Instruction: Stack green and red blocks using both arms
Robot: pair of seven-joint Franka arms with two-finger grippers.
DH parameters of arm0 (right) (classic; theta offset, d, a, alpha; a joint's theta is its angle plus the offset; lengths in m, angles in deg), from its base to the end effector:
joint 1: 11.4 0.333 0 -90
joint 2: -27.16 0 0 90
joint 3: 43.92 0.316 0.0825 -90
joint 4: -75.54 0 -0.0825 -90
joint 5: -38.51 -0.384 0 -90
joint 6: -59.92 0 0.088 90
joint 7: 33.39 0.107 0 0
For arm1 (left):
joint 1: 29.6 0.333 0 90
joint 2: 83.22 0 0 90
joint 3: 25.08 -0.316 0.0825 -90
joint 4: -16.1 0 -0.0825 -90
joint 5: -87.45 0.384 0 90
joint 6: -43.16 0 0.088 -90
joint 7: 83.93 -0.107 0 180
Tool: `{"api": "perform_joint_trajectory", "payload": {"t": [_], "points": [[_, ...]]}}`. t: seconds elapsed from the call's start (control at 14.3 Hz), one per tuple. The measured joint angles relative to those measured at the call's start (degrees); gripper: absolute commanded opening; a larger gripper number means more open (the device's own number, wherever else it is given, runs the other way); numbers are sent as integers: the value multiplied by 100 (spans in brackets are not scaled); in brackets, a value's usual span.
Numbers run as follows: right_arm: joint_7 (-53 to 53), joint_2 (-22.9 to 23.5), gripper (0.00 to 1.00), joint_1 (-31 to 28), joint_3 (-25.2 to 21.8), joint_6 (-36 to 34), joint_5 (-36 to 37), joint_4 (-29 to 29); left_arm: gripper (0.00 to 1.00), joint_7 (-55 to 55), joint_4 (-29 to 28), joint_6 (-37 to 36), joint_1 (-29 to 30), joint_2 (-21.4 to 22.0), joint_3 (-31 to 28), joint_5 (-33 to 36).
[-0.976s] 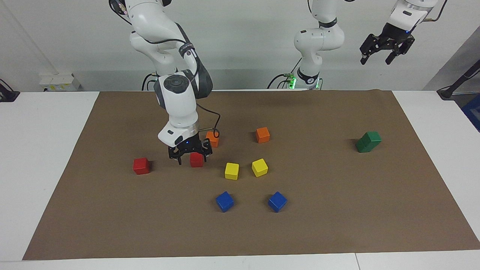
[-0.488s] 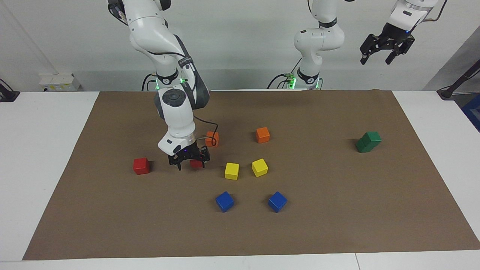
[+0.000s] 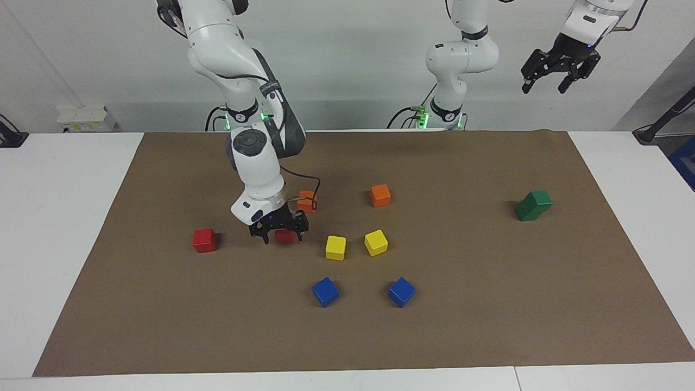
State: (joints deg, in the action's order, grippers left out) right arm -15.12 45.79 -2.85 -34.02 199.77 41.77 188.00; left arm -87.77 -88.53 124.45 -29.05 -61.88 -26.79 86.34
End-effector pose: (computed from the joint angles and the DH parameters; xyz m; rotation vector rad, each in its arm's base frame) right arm 0.5955 0.1931 0.3264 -3.0698 -0.0468 -0.2245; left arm 0.4175 0.0170 0.6741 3.1089 -0.0504 -0.0520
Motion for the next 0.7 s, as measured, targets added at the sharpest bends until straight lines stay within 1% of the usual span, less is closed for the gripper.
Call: {"api": "perform_joint_trajectory", "payload": {"t": [0.14,0.42,0.56,0.7], "points": [[0,-17,100,0,-1,68,0,178,100,0,0,0,0,0,0,0],[0,-59,100,-19,-6,557,0,600,100,0,0,0,0,0,0,0],[0,-96,95,-21,-6,562,0,657,100,0,0,0,0,0,0,0],[0,-118,86,-25,-6,562,0,679,100,0,0,0,0,0,0,0]]}}
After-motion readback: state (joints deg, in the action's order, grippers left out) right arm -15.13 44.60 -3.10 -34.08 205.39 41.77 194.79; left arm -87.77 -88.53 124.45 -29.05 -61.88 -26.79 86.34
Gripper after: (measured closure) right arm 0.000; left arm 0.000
